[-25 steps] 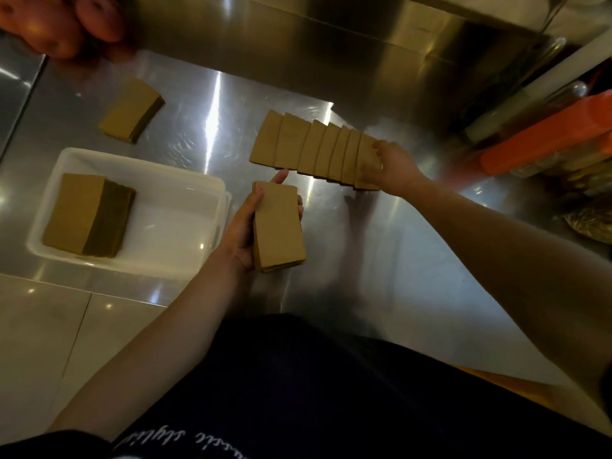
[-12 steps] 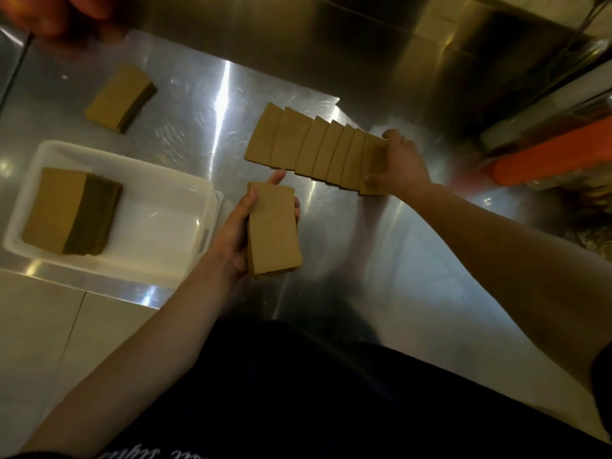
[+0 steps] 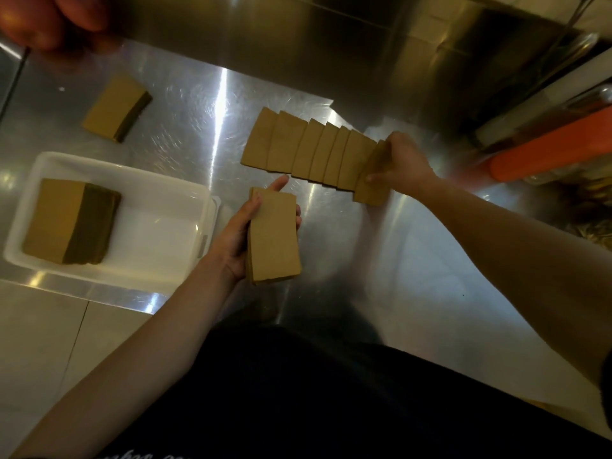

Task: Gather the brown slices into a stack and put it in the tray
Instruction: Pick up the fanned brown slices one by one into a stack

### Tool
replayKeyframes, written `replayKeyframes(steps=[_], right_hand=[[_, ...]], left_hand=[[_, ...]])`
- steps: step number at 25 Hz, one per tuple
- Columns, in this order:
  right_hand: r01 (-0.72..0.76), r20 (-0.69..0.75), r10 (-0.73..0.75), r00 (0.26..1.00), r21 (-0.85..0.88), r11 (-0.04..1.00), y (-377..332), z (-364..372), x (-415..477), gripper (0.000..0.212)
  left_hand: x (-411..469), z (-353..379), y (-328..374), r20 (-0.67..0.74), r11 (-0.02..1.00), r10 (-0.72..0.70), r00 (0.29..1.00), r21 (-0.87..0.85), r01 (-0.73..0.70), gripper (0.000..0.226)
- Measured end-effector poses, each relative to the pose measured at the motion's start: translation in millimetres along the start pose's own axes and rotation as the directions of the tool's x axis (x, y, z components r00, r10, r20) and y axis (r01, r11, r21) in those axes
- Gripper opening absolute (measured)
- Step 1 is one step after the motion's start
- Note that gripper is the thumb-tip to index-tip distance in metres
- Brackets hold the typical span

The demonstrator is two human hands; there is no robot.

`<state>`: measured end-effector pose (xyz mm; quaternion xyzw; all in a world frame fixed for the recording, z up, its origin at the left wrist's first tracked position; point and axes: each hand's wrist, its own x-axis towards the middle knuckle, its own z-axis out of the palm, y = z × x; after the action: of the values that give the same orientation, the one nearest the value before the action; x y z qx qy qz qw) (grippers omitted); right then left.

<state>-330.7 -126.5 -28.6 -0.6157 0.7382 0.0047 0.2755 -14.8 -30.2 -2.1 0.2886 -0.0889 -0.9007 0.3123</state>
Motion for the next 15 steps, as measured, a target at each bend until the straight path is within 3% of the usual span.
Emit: replayKeyframes(steps=[2,4,6,10,13,15], right_hand=[[-0.016,0.144,-0.002,0.990,0.125,0.992,-3,-9,2,0.075],[-0.012,0.159,-0.018,0.987,0.190,0.982,-14,-17,8,0.084],[0.005,0.120,-0.023,0.992,0.146,0.989,-28,-19,17,0.091],[0.031,0.117,-0.018,0.993,-0.106,0.994,-44,-2,21,0.091],[0.007,0.048,0.000,0.999,-0.153,0.988,-38,7,14,0.096],[0.002,-0.005,-0.003,1.000,-0.098,0.995,-30,8,9,0.094]], left_hand=[[-2,-1,-2,0.002,1.000,-0.005,1.000,0.002,0.005,0.093],[-3,-1,-4,-0.005,1.000,-0.007,1.000,0.004,0.007,0.092],[-4,0,-3,-0.013,1.000,-0.004,1.000,0.007,0.004,0.091],[-8,-1,3,-0.034,1.000,0.025,0.999,0.019,-0.025,0.088],[-11,-4,4,-0.046,0.999,0.046,0.998,0.018,-0.046,0.091],[-13,-5,2,-0.047,0.999,0.047,0.998,0.009,-0.047,0.095]])
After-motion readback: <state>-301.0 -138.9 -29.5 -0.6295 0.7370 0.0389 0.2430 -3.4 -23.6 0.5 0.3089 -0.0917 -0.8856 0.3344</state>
